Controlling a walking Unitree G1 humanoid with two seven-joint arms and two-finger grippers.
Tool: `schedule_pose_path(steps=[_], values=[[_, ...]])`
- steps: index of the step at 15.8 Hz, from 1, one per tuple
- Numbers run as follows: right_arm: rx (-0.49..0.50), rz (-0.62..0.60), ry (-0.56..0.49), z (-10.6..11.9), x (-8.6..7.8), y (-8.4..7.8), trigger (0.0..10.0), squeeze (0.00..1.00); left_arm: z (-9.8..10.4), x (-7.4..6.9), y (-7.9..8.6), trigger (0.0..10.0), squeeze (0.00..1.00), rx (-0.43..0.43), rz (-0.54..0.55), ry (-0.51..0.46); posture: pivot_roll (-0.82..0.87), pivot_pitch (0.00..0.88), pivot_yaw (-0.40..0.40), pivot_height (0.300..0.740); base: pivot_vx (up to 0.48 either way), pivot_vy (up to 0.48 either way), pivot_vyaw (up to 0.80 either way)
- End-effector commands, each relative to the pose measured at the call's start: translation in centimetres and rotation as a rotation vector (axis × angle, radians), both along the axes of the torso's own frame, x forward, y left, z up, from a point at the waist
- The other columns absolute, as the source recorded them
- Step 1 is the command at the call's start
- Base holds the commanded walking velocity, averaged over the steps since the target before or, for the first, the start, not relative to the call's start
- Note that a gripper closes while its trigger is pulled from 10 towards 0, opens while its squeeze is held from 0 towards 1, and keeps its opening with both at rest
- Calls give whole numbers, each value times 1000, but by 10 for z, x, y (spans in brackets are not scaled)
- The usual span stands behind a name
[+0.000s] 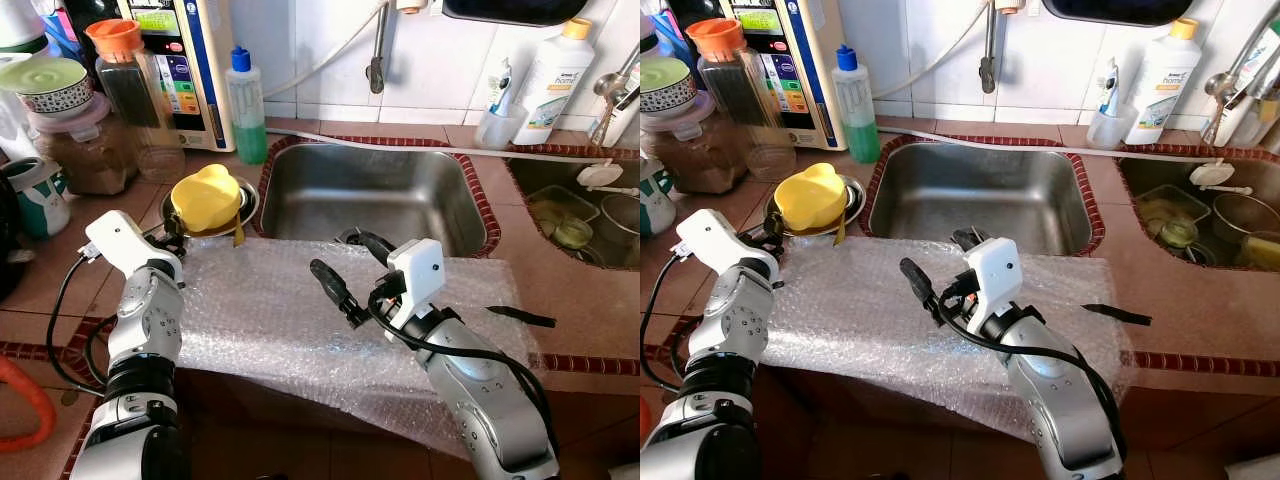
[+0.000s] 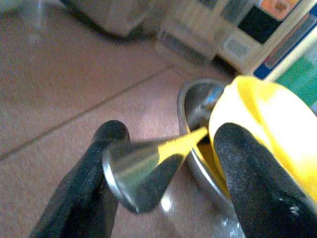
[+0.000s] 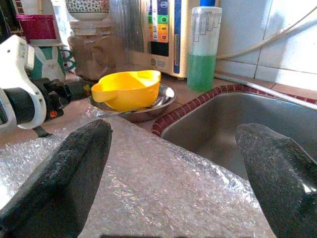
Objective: Kitchen organization
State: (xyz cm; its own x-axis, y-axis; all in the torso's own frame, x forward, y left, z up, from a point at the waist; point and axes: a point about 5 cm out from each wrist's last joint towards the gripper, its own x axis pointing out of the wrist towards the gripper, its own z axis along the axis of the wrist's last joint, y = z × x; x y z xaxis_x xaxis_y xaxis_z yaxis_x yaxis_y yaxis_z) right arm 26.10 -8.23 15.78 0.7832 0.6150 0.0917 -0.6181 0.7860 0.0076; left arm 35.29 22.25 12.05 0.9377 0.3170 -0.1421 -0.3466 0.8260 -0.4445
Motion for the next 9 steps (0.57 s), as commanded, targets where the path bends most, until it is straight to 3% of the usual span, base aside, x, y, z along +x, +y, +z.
schedule_pose_path(steps=[1, 9], values=[[-1, -5, -9, 2, 0, 0, 10000, 0, 9, 2, 4, 0, 0, 21, 25, -31, -22, 52, 56, 740, 0, 0, 0], [-4, -6, -6, 1, -1, 0, 10000, 0, 14, 1, 9, 0, 0, 23, 56, -66, -20, 55, 55, 740, 0, 0, 0]])
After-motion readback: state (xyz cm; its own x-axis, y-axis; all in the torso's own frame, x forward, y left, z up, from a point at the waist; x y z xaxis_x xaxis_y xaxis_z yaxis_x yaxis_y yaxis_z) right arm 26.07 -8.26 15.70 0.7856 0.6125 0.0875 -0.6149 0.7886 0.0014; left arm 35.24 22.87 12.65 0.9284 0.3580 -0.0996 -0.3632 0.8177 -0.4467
